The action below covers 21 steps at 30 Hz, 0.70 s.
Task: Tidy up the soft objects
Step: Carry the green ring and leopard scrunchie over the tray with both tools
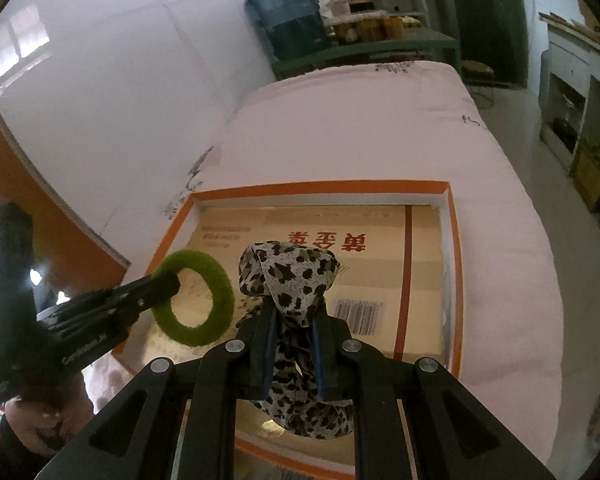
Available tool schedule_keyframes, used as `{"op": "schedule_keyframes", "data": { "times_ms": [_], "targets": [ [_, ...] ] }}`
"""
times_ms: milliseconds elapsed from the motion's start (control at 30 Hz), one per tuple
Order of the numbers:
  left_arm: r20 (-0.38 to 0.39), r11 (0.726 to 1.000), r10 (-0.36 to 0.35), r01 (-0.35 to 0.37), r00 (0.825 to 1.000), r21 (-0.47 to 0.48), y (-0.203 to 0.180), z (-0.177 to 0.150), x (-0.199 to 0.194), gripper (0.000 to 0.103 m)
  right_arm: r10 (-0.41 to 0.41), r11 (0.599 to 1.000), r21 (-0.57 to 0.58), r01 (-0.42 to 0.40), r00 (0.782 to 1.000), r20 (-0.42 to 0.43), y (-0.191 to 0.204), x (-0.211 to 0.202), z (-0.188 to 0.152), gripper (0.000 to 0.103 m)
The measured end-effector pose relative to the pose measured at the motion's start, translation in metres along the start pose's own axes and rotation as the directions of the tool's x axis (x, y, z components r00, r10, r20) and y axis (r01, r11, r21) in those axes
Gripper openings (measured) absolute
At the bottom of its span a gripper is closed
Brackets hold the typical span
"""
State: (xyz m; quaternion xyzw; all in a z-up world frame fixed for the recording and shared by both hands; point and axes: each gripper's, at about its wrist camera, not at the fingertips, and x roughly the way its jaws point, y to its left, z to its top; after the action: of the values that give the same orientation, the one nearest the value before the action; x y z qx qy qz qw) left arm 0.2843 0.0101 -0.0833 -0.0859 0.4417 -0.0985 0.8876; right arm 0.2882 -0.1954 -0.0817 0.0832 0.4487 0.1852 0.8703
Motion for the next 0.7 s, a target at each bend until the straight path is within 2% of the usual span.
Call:
{"op": "schedule_keyframes", "data": {
  "times_ms": [400,567,633,700],
  "targets": [
    [-0.034,0.999,0.023,-0.024,0.999,-0.032,0.009,0.003,0.022,0.013,-0.055,0.998,-0.007,0.055,0.997,-0.046,-0.006,0.027,0.002,0.016],
    [-0.064,0.999,0.026,-0.028,0.998,-0.035,0.012,0.0,0.033,0.013,-0.059,0.998,-0.006,0.059,0.997,-0.051,-0.009,0.032,0.0,0.02],
    [-0.062,0.999,0.037,-0.039,0.997,-0.035,0.012,-0.001,0.034,0.015,-0.059,0.998,-0.005,0.059,0.997,-0.054,-0.011,0.035,-0.001,0.026],
    [-0.062,0.998,0.041,-0.044,0.997,-0.044,0.014,-0.001,0.035,0.026,-0.062,0.998,0.002,0.062,0.997,-0.051,-0.013,0.036,-0.002,0.028]
  ]
}}
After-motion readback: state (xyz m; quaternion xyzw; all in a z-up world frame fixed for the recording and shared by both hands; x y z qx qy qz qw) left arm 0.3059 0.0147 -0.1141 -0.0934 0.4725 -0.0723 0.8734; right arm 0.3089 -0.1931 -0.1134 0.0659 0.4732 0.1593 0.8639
